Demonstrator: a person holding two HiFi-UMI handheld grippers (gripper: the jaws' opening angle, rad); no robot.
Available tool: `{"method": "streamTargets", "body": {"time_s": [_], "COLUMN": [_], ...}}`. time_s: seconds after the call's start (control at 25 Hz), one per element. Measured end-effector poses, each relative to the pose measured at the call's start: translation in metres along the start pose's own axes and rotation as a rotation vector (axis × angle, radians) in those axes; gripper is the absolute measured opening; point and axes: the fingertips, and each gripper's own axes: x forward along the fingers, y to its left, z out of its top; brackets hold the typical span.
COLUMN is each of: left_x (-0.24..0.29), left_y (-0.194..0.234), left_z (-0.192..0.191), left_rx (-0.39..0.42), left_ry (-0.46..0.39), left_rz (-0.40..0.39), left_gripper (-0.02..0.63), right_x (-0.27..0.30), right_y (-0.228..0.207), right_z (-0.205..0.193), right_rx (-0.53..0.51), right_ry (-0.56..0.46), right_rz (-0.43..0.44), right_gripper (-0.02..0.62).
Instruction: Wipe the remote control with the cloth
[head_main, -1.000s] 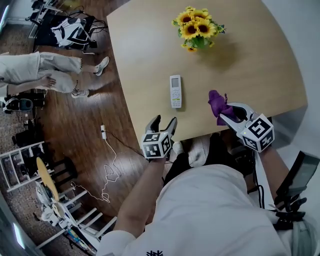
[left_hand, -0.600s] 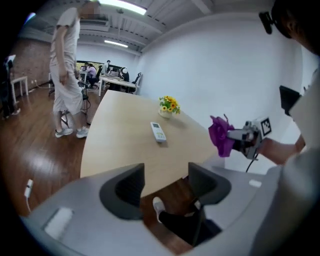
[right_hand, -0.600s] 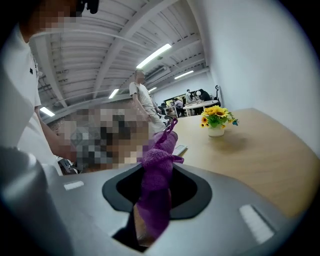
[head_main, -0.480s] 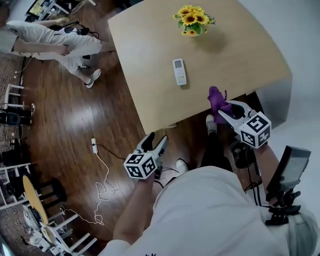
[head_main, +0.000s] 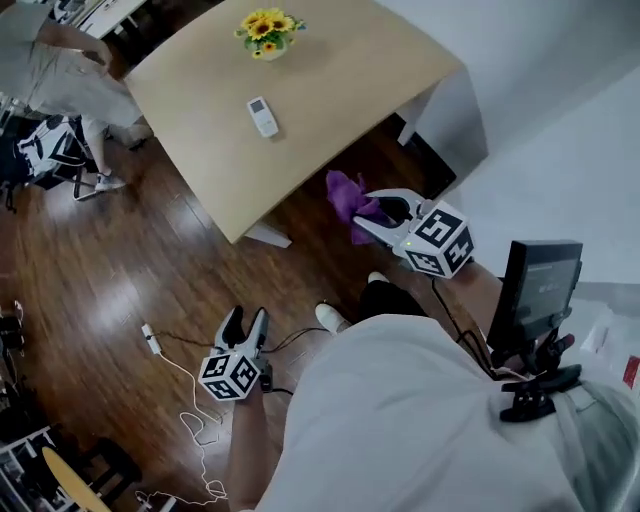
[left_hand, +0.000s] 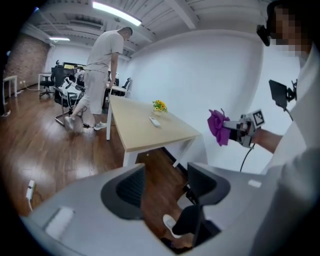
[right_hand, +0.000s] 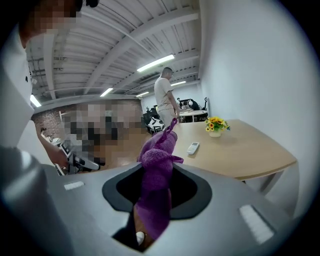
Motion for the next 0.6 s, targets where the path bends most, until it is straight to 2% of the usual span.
{"method": "streamTargets", "body": {"time_s": [0.16, 0.32, 0.44, 0.6], "left_x": [-0.011, -0.006, -0.001, 0.012], "left_y": [-0.017, -0.053, -0.084, -0.103], "left_z": [-0.005, -0.005, -0.003, 0.002], "left_rx": [-0.01, -0.002, 0.016, 0.04], "left_ry": [-0.036, -0.042, -0.057, -0.056], "left_rz": [0.008, -0.007, -0.029, -0.05], "left_gripper": [0.282, 0.282, 0.282, 0.282], "right_x": [-0.024, -0.062, -0.084, -0.092], "right_y": [0.012, 0.02, 0.028, 0.028], "right_z": [0.004, 0.015, 0.012, 0.005], "right_rx": [-0.036, -0.086, -0.117, -0.139], "right_ry": [-0.02, -0.043, -0.047, -0.034], "right_rz": [0.013, 0.032, 0.06, 0.066], "right_gripper": [0.124, 0.124, 0.124, 0.124]}}
